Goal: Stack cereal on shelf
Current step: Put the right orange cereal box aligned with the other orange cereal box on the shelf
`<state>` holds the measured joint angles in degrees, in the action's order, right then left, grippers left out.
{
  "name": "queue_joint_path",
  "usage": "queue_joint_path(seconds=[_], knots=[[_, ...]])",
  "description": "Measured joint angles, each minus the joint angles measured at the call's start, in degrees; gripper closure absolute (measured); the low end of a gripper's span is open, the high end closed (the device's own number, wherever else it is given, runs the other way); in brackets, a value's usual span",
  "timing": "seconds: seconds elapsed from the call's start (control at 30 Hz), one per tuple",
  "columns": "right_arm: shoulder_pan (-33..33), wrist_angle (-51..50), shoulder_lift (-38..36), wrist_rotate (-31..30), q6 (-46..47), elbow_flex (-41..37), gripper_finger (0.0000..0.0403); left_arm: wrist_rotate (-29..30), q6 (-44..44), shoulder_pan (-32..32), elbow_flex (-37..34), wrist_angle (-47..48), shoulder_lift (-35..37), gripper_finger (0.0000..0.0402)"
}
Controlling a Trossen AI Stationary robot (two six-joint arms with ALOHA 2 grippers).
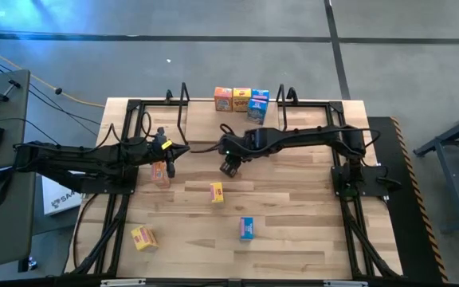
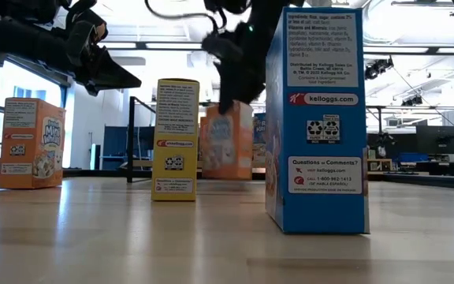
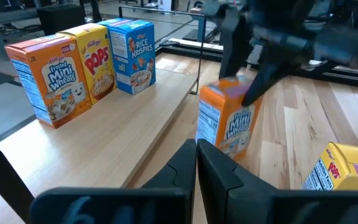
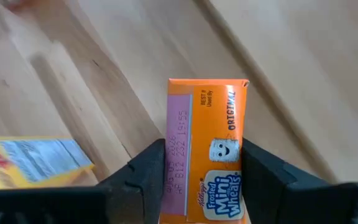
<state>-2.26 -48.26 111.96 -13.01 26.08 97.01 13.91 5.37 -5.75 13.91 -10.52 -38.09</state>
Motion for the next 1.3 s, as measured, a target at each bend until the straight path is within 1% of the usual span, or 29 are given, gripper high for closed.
queue_joint_path(seconds=[0.13,0.27,0.47,0.63,0.83,1.07,1.3], knots=[[-0.8,-0.4,0.0,-0.2,-7.8,5.9,0.0251,0.0,0.0,0.0,0.0,0.0,0.0,0.0394],[-3.7,-0.1,-0.1,0.0,-20.7,10.1,0.0251,0.0,0.0,0.0,0.0,-0.1,0.0,0.0394],[-10.8,2.5,1.2,4.0,-36.5,11.0,0.0251,0.0,0.2,0.0,0.0,-0.3,0.0,0.0394],[-15.3,5.1,3.6,5.6,-45.2,11.0,0.0251,0.0,0.4,0.0,0.0,-1.2,0.0,0.0394],[-17.7,7.9,5.2,7.5,-48.2,11.0,0.0251,-0.3,0.4,0.1,0.0,-1.4,0.0,0.0394],[-18.4,8.8,6.2,7.6,-50.5,10.9,0.0251,-0.3,0.4,0.1,0.0,-1.8,0.0,0.0394],[-18.9,10.4,7.0,7.1,-50.7,10.9,0.0251,-0.3,0.6,0.2,0.0,-1.8,0.0,0.0394]])
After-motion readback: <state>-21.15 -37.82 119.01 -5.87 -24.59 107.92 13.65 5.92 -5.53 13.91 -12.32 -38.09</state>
